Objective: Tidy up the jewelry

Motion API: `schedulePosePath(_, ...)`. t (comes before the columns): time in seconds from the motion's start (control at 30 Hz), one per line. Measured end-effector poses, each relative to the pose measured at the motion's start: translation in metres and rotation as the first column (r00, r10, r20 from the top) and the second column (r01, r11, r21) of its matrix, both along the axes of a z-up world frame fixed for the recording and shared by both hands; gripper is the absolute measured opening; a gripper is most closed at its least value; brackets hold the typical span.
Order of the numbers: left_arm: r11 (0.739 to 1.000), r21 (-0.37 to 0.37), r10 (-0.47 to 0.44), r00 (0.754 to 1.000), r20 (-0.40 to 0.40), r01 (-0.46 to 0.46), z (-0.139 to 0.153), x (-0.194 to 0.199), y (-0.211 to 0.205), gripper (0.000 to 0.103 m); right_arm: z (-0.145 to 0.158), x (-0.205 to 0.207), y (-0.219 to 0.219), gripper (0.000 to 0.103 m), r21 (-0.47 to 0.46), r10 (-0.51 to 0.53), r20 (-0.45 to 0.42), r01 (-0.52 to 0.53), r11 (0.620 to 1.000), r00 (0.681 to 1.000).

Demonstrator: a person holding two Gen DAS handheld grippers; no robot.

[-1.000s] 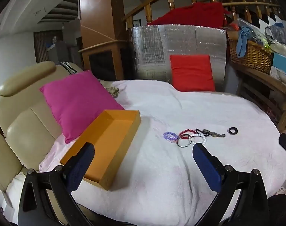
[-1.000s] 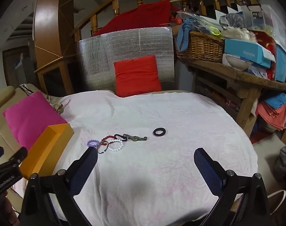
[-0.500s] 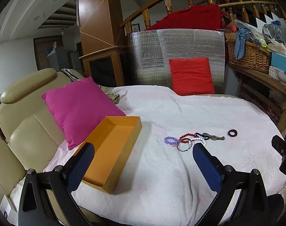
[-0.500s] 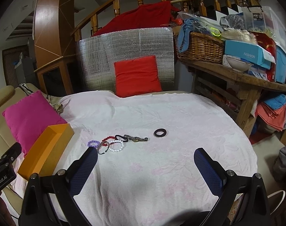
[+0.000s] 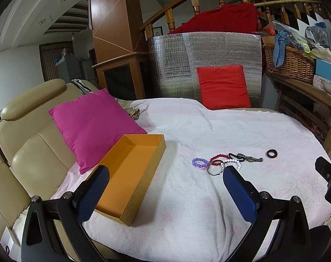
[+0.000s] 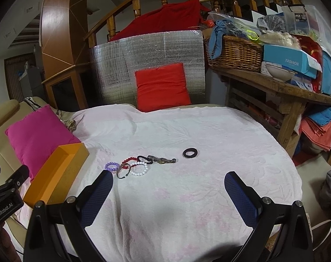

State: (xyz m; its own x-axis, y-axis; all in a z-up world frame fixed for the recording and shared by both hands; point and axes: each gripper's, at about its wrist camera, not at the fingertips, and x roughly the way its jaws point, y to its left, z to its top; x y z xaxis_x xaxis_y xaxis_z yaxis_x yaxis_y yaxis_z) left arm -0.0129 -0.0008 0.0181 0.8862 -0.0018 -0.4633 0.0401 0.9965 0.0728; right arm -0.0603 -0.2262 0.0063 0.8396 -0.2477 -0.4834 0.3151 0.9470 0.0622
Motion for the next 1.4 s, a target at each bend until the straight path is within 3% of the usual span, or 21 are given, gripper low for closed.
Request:
schedulePosePath(0.63, 0.999, 0.036, 0.021, 0.999, -0.036, -0.02, -0.012, 0.031, -0.004, 0.103, -0.004, 0.037, -0.003, 0.103, 0.013, 0.017, 0.005, -0.017, 1.0, 1.0)
schedulePosePath(0.87, 0.998, 0.058, 0.021, 0.995, -0.097, -0.016, -0.032, 0.061, -0.005, 0.103, -0.024, 0.058, -0.022, 0.103, 0.055, 0.018, -0.02, -0.017, 0.998, 1.0)
schedulePosePath(1.03, 0.999, 0.027, -0.04, 0.989, -0.139, 0.044, -0.063, 0.094, -0.014, 0.103, -0.053, 0.088, -0.044, 0.103, 0.139, 0.057, -0.057, -0.049, 0.989, 0.997)
schedulePosePath(1.13, 0.994, -0.001, -0.11, 0.979, -0.171, 0.111, -0.089, 0.119, -0.026, 0.103, -0.076, 0.117, -0.059, 0.103, 0.236, 0.139, -0.089, -0.115, 0.965, 0.986)
schedulePosePath(1.23, 0.981, -0.045, -0.194, 0.947, -0.257, 0.189, -0.119, 0.149, -0.043, 0.103, -0.102, 0.146, -0.077, 0.101, 0.352, 0.205, -0.105, -0.157, 0.923, 0.973)
schedulePosePath(1.4, 0.954, -0.097, -0.299, 0.9, -0.317, 0.283, -0.149, 0.18, -0.077, 0.103, -0.134, 0.188, -0.111, 0.076, 0.465, 0.222, -0.144, -0.132, 0.875, 0.964)
